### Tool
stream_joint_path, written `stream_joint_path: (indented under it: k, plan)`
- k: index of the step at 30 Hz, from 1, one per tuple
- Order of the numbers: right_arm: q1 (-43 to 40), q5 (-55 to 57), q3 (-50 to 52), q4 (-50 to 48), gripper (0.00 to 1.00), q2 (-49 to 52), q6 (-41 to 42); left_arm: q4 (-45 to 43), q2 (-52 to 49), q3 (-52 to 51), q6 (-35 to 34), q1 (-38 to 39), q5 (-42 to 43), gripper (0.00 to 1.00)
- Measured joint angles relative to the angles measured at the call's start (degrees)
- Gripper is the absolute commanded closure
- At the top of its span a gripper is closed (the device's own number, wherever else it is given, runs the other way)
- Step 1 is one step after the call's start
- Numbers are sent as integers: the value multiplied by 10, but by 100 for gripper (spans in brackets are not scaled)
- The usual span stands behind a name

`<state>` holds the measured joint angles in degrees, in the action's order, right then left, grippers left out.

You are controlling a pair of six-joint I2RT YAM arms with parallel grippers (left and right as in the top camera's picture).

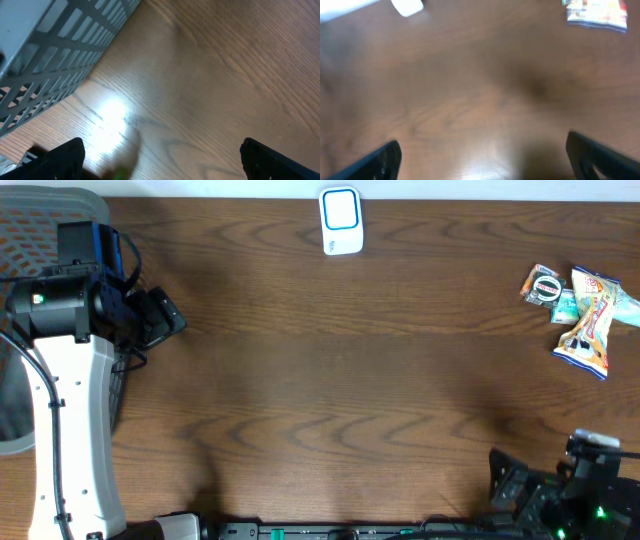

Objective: Scan the item barcode

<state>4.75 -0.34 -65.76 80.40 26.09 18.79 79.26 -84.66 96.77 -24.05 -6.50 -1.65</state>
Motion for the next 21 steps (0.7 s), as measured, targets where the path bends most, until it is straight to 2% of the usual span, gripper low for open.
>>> stream_joint_path:
  k: [7,15,21]
  plan:
    - [-13,-26,110,-160,1,-87,-83,0,0,0,0,0,0,2]
    - [-13,-31,258,-221,1,-179,-118,0,0,0,0,0,0,2]
    - [-13,-34,326,-298,1,-241,-123,0,0,0,0,0,0,2]
